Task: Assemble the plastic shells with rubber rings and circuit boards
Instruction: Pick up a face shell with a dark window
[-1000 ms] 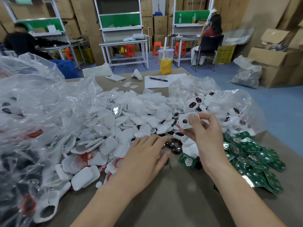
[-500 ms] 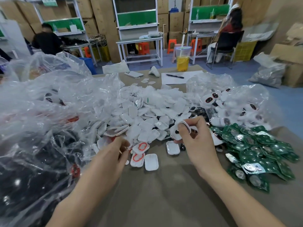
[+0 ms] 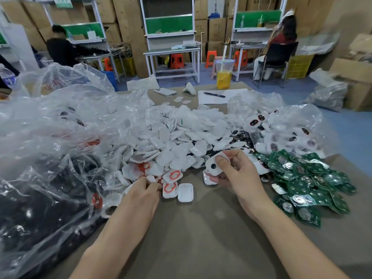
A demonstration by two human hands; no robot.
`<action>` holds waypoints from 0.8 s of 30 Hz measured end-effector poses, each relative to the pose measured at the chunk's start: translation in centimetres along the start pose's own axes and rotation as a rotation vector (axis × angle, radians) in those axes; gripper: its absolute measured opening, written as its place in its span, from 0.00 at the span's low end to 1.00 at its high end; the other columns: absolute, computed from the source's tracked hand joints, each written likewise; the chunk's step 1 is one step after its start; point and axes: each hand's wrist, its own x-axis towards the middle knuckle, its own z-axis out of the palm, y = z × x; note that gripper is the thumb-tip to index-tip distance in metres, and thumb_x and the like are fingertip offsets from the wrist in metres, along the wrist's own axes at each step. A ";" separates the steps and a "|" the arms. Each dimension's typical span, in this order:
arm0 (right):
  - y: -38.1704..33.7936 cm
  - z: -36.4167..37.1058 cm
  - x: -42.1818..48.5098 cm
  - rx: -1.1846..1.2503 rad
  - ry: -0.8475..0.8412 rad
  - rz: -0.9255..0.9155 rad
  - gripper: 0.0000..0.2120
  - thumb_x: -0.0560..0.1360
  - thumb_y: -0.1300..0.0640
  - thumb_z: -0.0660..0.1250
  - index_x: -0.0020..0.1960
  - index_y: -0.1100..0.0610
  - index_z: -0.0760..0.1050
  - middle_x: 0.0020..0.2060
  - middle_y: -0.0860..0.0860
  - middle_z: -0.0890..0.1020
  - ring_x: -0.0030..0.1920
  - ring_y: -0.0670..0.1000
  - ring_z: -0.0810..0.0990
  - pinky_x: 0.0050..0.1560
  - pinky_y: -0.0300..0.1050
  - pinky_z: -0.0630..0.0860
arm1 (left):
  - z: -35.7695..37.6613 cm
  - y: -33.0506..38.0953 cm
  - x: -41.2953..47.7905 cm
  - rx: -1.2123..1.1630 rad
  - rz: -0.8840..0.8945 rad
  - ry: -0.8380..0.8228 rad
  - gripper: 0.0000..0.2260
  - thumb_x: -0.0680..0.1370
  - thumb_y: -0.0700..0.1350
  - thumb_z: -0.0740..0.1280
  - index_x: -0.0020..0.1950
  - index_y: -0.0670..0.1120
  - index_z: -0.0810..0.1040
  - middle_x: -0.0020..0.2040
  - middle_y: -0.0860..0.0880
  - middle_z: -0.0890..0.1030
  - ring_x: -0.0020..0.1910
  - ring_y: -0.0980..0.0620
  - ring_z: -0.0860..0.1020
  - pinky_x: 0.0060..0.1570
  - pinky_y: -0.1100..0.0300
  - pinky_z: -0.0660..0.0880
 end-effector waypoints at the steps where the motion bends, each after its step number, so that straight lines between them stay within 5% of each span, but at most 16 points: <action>1: 0.0 0.0 0.1 0.016 0.006 0.013 0.06 0.77 0.59 0.71 0.52 0.58 0.76 0.51 0.61 0.78 0.48 0.65 0.83 0.43 0.45 0.83 | 0.0 -0.1 0.2 -0.011 -0.008 0.002 0.07 0.81 0.38 0.62 0.52 0.39 0.80 0.45 0.43 0.78 0.44 0.41 0.78 0.41 0.53 0.72; 5: 0.0 0.0 0.2 0.082 0.046 0.013 0.05 0.76 0.60 0.72 0.48 0.57 0.77 0.51 0.64 0.80 0.51 0.72 0.81 0.41 0.44 0.83 | 0.1 0.1 0.7 -0.182 -0.052 0.059 0.09 0.83 0.44 0.59 0.55 0.46 0.80 0.49 0.53 0.77 0.50 0.50 0.78 0.45 0.62 0.68; 7: 0.1 0.0 0.4 0.095 0.074 0.001 0.04 0.76 0.60 0.72 0.46 0.56 0.77 0.53 0.66 0.79 0.50 0.72 0.81 0.41 0.44 0.83 | -0.5 2.1 1.3 -0.514 -0.106 0.096 0.08 0.82 0.44 0.64 0.53 0.56 0.81 0.50 0.59 0.81 0.48 0.60 0.80 0.48 0.68 0.71; 9: 0.3 0.1 0.5 0.090 0.085 -0.002 0.05 0.76 0.60 0.72 0.46 0.56 0.77 0.53 0.65 0.79 0.50 0.72 0.82 0.41 0.45 0.83 | -0.6 4.5 2.8 -0.899 -0.166 0.082 0.10 0.81 0.43 0.66 0.52 0.58 0.82 0.47 0.60 0.84 0.44 0.59 0.83 0.44 0.73 0.73; 11: 0.5 0.1 0.4 0.081 0.085 -0.017 0.05 0.76 0.59 0.73 0.47 0.56 0.76 0.49 0.57 0.82 0.46 0.68 0.83 0.41 0.45 0.83 | -0.1 7.0 4.7 -1.044 -0.206 0.120 0.11 0.80 0.41 0.66 0.52 0.57 0.83 0.43 0.59 0.85 0.41 0.59 0.83 0.42 0.73 0.74; 13: 0.5 0.0 0.4 0.067 0.091 -0.042 0.04 0.77 0.60 0.72 0.47 0.56 0.76 0.40 0.49 0.82 0.39 0.59 0.82 0.41 0.44 0.83 | 0.9 9.0 6.0 -1.138 -0.253 0.165 0.11 0.80 0.39 0.65 0.53 0.54 0.82 0.41 0.55 0.85 0.39 0.59 0.82 0.42 0.71 0.74; 17: 0.5 -0.1 0.5 0.060 0.122 -0.074 0.04 0.78 0.62 0.70 0.48 0.57 0.75 0.43 0.53 0.78 0.38 0.47 0.82 0.42 0.44 0.83 | 2.7 10.3 6.7 -1.192 -0.276 0.214 0.09 0.80 0.40 0.66 0.54 0.54 0.78 0.43 0.54 0.83 0.40 0.58 0.80 0.42 0.69 0.73; 24: 0.7 0.1 0.4 0.041 0.076 -0.081 0.05 0.78 0.62 0.70 0.49 0.57 0.74 0.46 0.57 0.79 0.44 0.53 0.83 0.41 0.43 0.82 | 3.5 9.8 6.8 -1.178 -0.260 0.170 0.07 0.81 0.41 0.66 0.54 0.53 0.79 0.44 0.51 0.83 0.45 0.53 0.82 0.43 0.66 0.75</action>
